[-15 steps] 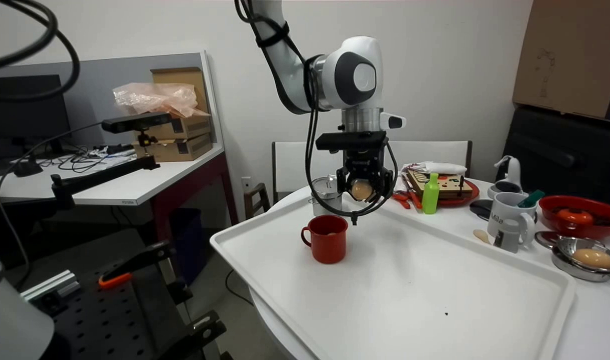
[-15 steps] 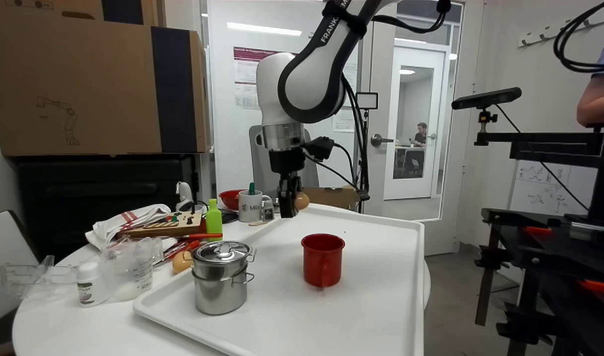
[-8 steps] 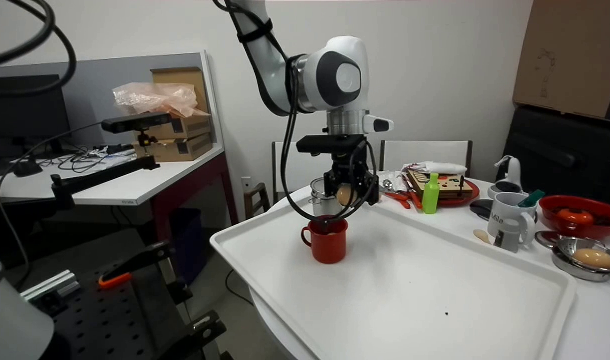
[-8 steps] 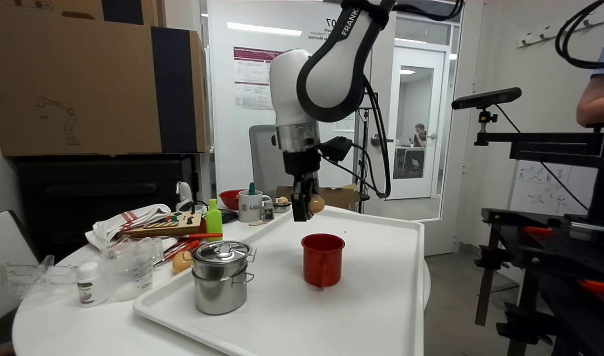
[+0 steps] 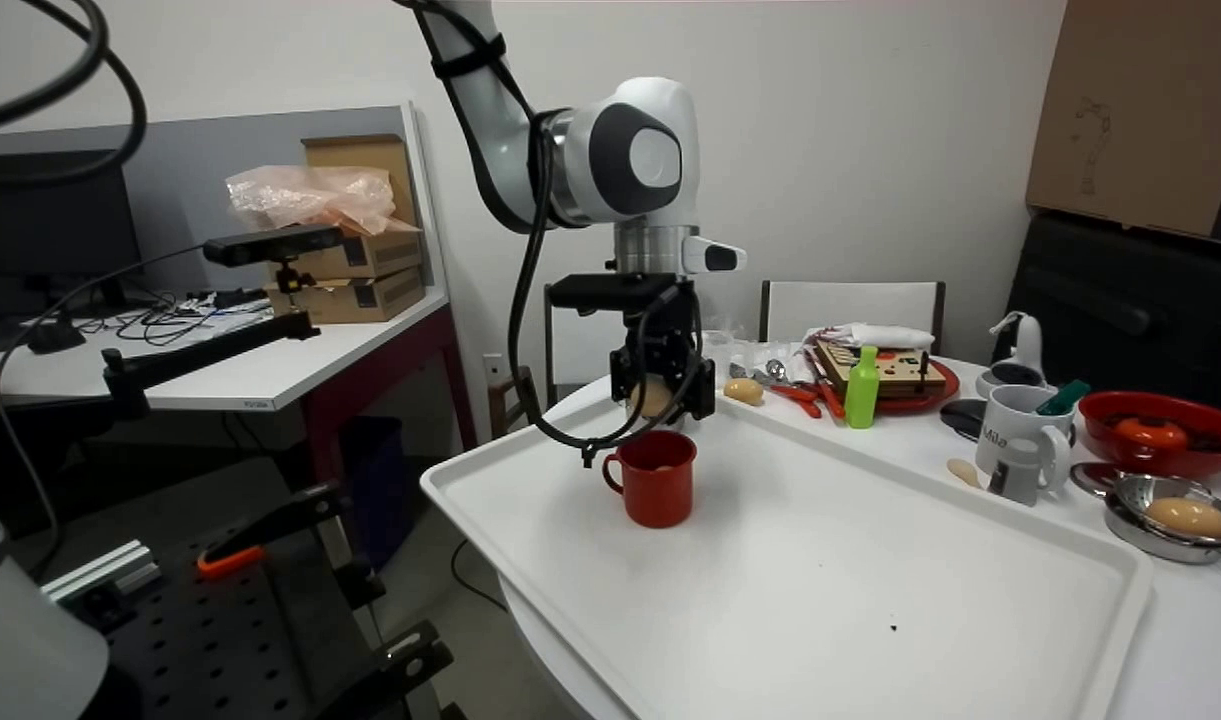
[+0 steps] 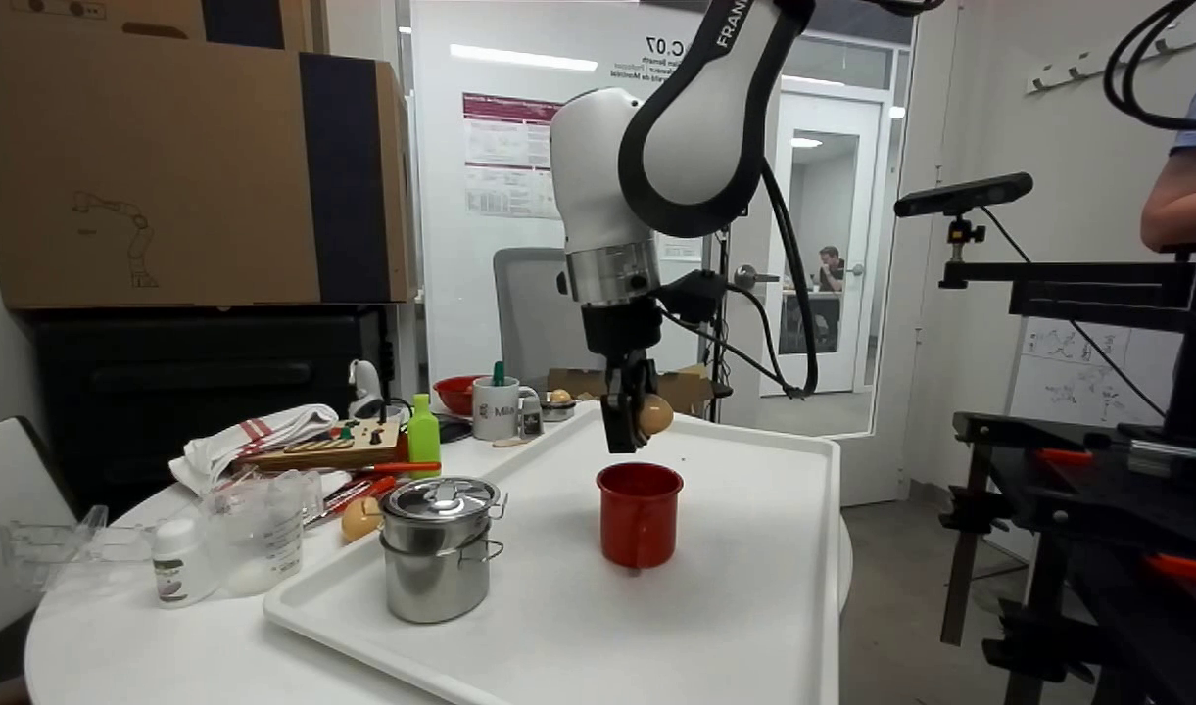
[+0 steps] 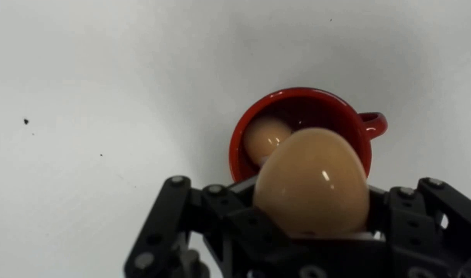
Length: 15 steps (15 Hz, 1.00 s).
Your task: Pick the egg and put it in the cup
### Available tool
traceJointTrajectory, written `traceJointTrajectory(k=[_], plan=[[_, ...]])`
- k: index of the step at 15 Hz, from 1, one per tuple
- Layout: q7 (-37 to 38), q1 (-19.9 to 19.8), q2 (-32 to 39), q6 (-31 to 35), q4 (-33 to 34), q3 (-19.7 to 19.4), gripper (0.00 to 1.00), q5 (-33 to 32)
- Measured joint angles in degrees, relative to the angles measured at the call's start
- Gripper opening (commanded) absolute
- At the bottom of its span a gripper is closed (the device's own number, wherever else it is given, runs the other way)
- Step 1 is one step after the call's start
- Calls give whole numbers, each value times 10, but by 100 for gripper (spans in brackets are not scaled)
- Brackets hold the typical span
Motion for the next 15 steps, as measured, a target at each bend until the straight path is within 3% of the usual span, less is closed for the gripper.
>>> traceJointTrajectory(k=[1, 3, 9, 15], plan=[[3, 2, -2, 0, -5, 0, 39, 0], [8, 4, -5, 0, -13, 1, 52, 1], [16, 5, -10, 0, -26, 1, 98, 2], [17, 5, -11, 0, -26, 1, 100, 2]])
